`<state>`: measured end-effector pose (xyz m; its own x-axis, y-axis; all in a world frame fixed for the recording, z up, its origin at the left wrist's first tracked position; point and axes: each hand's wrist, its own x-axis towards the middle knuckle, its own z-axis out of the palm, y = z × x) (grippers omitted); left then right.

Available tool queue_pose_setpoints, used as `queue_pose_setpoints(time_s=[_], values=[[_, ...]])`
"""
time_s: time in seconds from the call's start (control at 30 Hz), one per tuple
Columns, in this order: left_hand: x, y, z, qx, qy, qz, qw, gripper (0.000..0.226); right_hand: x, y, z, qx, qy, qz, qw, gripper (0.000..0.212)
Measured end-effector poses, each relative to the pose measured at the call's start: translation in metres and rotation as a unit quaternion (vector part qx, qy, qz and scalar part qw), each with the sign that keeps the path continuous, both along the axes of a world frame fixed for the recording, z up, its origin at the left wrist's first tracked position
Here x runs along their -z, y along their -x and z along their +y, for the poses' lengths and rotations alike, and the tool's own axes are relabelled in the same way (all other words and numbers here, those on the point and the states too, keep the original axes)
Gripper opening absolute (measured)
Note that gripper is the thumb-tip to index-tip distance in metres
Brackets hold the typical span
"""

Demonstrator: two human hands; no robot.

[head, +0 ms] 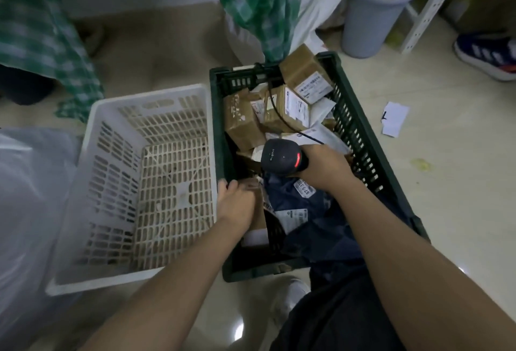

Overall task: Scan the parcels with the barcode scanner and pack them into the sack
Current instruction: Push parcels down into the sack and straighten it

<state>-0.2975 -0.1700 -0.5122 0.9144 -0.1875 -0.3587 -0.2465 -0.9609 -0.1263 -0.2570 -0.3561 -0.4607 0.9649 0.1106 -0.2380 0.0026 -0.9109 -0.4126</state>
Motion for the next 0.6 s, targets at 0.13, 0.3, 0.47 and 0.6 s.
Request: queue_pose_setpoints(time_s=[0.13, 0.3, 0.47, 0.6], values=[[0.004, -0.006, -0.002, -0.005, 0.145, 0.012, 0.989, 0.034, 0.002, -0.003, -0.006, 0.007, -0.007, 0.009, 1.0, 0.022], [0.015, -0.007, -0.024, -0.104, 0.377, 0.057, 0.919, 0.026, -0.003, -0.006, -0.011, 0.027, -0.03, 0.006, 0.999, 0.019], [0.026, -0.009, -0.041, -0.208, 0.283, 0.029, 0.936, 0.073, -0.012, -0.005, -0.021, 0.071, -0.08, -0.029, 0.994, 0.022], [0.029, -0.011, -0.045, -0.269, 0.301, -0.018, 0.915, 0.076, -0.016, -0.003, -0.024, 0.065, -0.078, -0.047, 0.994, 0.016]])
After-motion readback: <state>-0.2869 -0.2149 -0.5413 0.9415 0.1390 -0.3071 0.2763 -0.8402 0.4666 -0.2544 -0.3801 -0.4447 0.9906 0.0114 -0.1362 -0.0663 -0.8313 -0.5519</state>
